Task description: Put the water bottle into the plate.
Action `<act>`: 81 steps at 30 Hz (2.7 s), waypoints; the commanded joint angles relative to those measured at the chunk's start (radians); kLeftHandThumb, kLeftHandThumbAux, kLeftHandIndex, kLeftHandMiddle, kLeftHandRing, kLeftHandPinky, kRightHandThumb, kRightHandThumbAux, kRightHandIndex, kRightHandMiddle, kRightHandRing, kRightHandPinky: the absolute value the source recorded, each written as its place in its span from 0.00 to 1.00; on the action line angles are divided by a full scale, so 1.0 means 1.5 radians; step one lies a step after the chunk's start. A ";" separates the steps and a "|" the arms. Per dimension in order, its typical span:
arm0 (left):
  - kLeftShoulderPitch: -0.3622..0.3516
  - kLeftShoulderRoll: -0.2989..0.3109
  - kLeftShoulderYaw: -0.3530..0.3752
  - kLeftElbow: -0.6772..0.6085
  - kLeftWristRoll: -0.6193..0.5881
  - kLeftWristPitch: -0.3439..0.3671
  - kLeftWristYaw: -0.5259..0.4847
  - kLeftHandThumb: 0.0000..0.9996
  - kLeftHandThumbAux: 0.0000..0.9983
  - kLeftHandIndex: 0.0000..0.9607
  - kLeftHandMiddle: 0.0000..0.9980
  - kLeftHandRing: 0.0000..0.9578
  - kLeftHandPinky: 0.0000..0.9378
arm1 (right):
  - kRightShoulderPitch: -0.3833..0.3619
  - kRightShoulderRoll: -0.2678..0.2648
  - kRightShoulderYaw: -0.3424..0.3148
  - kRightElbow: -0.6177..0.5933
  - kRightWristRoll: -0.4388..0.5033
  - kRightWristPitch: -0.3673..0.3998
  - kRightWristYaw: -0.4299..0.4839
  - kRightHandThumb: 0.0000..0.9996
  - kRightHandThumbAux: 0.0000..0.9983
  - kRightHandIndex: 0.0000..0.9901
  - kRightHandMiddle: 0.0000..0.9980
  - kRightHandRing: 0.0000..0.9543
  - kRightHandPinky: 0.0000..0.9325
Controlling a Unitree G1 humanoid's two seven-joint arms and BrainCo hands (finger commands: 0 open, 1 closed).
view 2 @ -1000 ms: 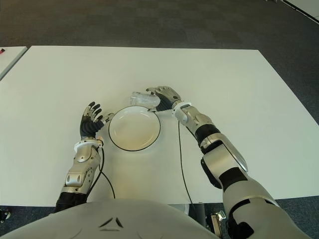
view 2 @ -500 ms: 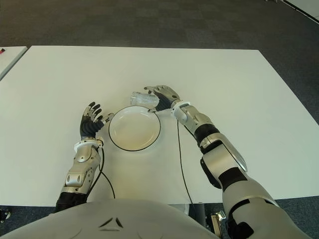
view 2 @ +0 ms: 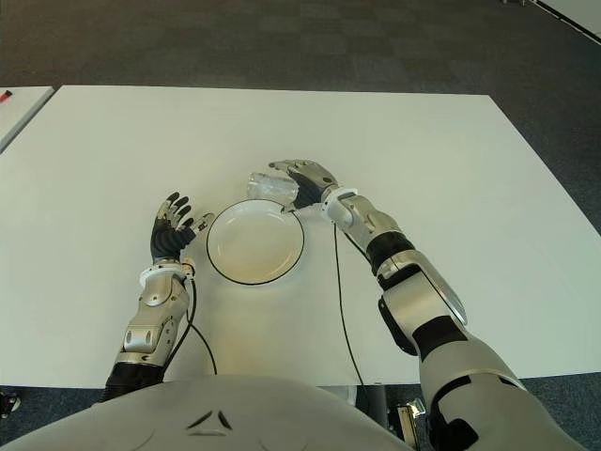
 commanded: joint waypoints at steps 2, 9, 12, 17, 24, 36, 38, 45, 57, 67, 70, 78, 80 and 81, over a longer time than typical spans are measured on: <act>0.000 -0.050 -0.001 0.011 -0.004 -0.002 -0.001 0.04 0.97 0.14 0.16 0.15 0.18 | 0.010 -0.003 -0.011 -0.009 0.015 0.011 0.021 0.95 0.82 0.06 0.17 0.17 0.15; 0.000 -0.048 -0.001 0.013 -0.004 -0.002 -0.001 0.03 0.97 0.13 0.16 0.15 0.17 | 0.015 -0.003 -0.023 -0.020 0.028 0.024 0.042 0.99 0.83 0.05 0.17 0.18 0.20; -0.001 -0.047 -0.001 0.014 -0.003 -0.003 -0.002 0.03 0.97 0.13 0.16 0.14 0.17 | 0.017 -0.003 -0.028 -0.026 0.031 0.030 0.045 1.00 0.83 0.05 0.17 0.18 0.21; -0.001 -0.046 -0.001 0.015 -0.003 -0.004 -0.003 0.04 0.97 0.13 0.16 0.14 0.17 | 0.021 -0.006 -0.032 -0.035 0.031 0.032 0.044 1.00 0.84 0.04 0.16 0.20 0.25; -0.001 -0.047 0.000 0.017 -0.003 -0.007 -0.001 0.03 0.97 0.13 0.16 0.14 0.17 | 0.024 -0.008 -0.036 -0.043 0.033 0.039 0.050 1.00 0.84 0.04 0.15 0.23 0.29; -0.002 -0.045 0.000 0.022 -0.002 -0.010 -0.002 0.04 0.96 0.14 0.17 0.15 0.18 | 0.031 -0.009 -0.047 -0.050 0.039 0.042 0.051 0.88 0.89 0.04 0.14 0.18 0.20; -0.002 -0.045 0.000 0.022 -0.002 -0.010 -0.002 0.04 0.96 0.15 0.17 0.15 0.18 | 0.032 -0.008 -0.049 -0.051 0.040 0.042 0.052 0.86 0.90 0.04 0.14 0.17 0.19; -0.004 -0.045 0.001 0.026 -0.003 -0.013 -0.004 0.05 0.97 0.15 0.17 0.15 0.17 | 0.037 -0.006 -0.060 -0.052 0.052 0.041 0.054 0.50 0.98 0.02 0.12 0.15 0.18; -0.006 -0.043 0.003 0.031 -0.006 -0.016 -0.005 0.06 0.96 0.15 0.17 0.15 0.17 | 0.046 -0.010 -0.077 -0.054 0.074 0.053 0.064 0.02 0.98 0.01 0.09 0.12 0.17; -0.006 -0.042 0.006 0.029 -0.007 -0.011 -0.005 0.06 0.96 0.15 0.17 0.15 0.18 | 0.055 -0.011 -0.092 -0.056 0.089 0.058 0.062 0.00 0.96 0.03 0.09 0.12 0.18; -0.007 -0.042 0.007 0.028 -0.008 -0.007 -0.004 0.06 0.96 0.15 0.17 0.15 0.17 | 0.057 -0.011 -0.095 -0.057 0.092 0.058 0.061 0.00 0.95 0.04 0.09 0.13 0.18; -0.007 -0.040 0.006 0.025 -0.007 -0.005 -0.005 0.06 0.96 0.15 0.17 0.15 0.17 | 0.060 -0.014 -0.105 -0.057 0.094 0.055 0.059 0.00 0.95 0.05 0.09 0.13 0.17; -0.007 -0.039 0.006 0.025 -0.007 -0.005 -0.007 0.06 0.96 0.15 0.17 0.14 0.17 | 0.062 -0.013 -0.108 -0.057 0.096 0.055 0.058 0.00 0.95 0.05 0.09 0.13 0.17; -0.007 -0.039 0.006 0.025 -0.008 -0.005 -0.007 0.06 0.96 0.15 0.17 0.14 0.17 | 0.062 -0.014 -0.109 -0.057 0.097 0.055 0.058 0.00 0.95 0.06 0.09 0.13 0.17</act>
